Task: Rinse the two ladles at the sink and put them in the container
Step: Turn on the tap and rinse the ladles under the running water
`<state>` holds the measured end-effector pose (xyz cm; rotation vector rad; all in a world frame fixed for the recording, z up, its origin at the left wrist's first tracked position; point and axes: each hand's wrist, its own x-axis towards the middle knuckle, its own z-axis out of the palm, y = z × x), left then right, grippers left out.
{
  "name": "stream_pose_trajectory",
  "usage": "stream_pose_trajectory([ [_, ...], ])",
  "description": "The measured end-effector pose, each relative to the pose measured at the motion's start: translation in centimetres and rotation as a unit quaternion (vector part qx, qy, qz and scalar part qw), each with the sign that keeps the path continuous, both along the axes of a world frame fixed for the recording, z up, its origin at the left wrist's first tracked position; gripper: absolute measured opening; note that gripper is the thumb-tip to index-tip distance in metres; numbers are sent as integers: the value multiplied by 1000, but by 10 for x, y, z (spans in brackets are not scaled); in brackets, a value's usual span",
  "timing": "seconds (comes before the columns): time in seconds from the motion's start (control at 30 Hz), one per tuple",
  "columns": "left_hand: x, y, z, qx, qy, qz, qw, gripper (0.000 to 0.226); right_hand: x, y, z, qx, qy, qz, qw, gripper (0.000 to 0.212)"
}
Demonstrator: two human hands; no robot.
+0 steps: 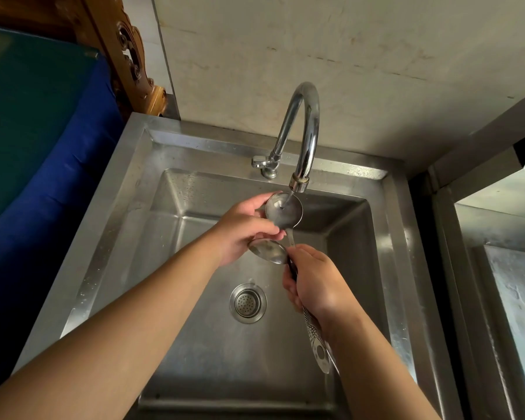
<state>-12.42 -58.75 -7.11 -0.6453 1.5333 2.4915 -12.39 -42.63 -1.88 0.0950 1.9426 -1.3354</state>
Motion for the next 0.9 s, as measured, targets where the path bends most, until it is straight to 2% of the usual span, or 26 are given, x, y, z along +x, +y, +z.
stream_pose_trajectory([
  [0.17, -3, 6, -7, -15, 26, -6, 1000, 63, 0, 3, 0, 12, 6, -7, 1000, 22],
  [0.3, -11, 11, -9, -40, -4, 20, 999, 55, 2, 4, 0, 28, 24, -3, 999, 24],
  [0.43, -21, 16, -8, -181, -35, 43, 982, 44, 8, 3, 0, 65, 74, 42, 994, 25],
  [0.6, -24, 12, -6, -342, -3, 63, 938, 32, 11, 2, -1, 73, 105, 66, 990, 21],
  [0.77, -22, 8, -7, -312, 34, 92, 945, 17, 8, 2, -1, 48, 60, 18, 997, 40],
  [0.9, -15, 1, -6, -236, 51, 74, 967, 19, 5, 1, 1, 11, 8, -8, 1000, 30],
])
